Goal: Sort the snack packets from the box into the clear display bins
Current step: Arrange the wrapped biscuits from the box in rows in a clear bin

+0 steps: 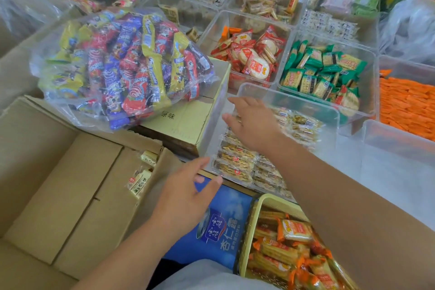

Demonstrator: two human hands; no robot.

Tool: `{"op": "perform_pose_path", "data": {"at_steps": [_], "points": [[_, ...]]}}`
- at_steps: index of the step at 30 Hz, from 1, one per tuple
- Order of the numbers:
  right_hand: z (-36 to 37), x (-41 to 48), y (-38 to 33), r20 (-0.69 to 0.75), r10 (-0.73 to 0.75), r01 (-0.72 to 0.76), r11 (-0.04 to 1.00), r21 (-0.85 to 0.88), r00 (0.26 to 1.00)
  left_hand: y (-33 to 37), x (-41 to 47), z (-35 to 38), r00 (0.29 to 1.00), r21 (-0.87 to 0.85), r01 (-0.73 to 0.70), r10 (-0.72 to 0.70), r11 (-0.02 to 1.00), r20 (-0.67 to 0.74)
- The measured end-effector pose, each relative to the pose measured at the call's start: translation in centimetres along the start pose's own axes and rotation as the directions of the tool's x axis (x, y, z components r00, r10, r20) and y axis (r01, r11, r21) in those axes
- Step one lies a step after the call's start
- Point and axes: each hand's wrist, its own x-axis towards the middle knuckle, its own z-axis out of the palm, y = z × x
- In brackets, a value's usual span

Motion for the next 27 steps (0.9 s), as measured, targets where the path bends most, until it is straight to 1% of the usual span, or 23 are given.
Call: {"op": "perform_pose_path", "data": {"at_steps": [1,3,5,6,7,8,9,11,12,13,15,16,19,20,25,27], "points": [[0.3,-1.3,-1.6,-0.05,-0.06,0.063,0.995,0.073,0.997,0.1,-1.0,-1.5,0.996,-0.048,-0.074,0.071,0.996,-0.061],[1.3,-4.2,-4.9,-0.106,-0.194,0.21,0.961,0.179,0.975,-0.2,-2.3,-4.6,0.967,-0.127,-0.159,0.129,0.979,-0.218],[3.1,-6.9,-8.0,-0.119,-0.313,0.332,0.923,0.194,0.942,-1.6,-2.2,-7.7,0.916,-0.206,-0.15,0.057,0.967,-0.397],[4.2,-7.9,-9.4,-0.088,-0.363,0.374,0.909,0.186,0.927,-2.7,-1.7,-9.1,0.885,-0.229,-0.105,-0.014,0.968,-0.466],[5.2,-8.7,-10.6,-0.029,-0.401,0.4,0.899,0.179,0.915,-4.4,-0.9,-10.2,0.858,-0.256,-0.046,-0.093,0.965,-0.505],[6.2,-9.3,-11.6,0.041,-0.424,0.411,0.894,0.182,0.905,-5.9,0.0,-11.1,0.84,-0.262,0.05,-0.183,0.964,-0.511],[7.1,-9.7,-12.2,0.104,-0.429,0.404,0.893,0.2,0.897,-7.4,0.9,-11.6,0.839,-0.26,0.174,-0.281,0.95,-0.466],[8.0,-10.0,-12.7,0.165,-0.409,0.362,0.897,0.254,0.898,-10.5,2.7,-11.8,0.839,-0.228,0.405,-0.459,0.885,-0.293],[8.1,-10.0,-12.8,0.171,-0.399,0.347,0.898,0.27,0.901,-11.7,3.4,-11.5,0.832,-0.227,0.472,-0.516,0.852,-0.203],[7.9,-9.9,-12.8,0.176,-0.395,0.341,0.899,0.273,0.902,-12.5,4.0,-11.1,0.825,-0.214,0.513,-0.546,0.831,-0.143],[7.5,-9.6,-12.9,0.189,-0.397,0.342,0.9,0.27,0.898,-13.8,5.4,-10.2,0.827,-0.193,0.538,-0.558,0.821,-0.068],[7.2,-9.5,-13.0,0.196,-0.397,0.338,0.9,0.274,0.897,-14.1,6.0,-9.7,0.828,-0.218,0.537,-0.558,0.815,-0.048],[6.8,-9.4,-13.2,0.218,-0.373,0.311,0.91,0.273,0.902,-14.0,7.7,-8.7,0.794,-0.394,0.556,-0.608,0.732,-0.009],[6.8,-9.4,-13.3,0.221,-0.368,0.308,0.914,0.264,0.903,-14.3,8.2,-8.4,0.785,-0.417,0.56,-0.619,0.716,-0.01],[6.9,-9.2,-13.5,0.213,-0.352,0.293,0.919,0.265,0.911,-14.6,9.2,-7.8,0.819,-0.387,0.536,-0.574,0.75,0.021],[6.9,-9.1,-13.3,0.221,-0.353,0.291,0.918,0.269,0.909,-15.1,9.4,-7.6,0.821,-0.367,0.544,-0.568,0.754,0.05]]}}
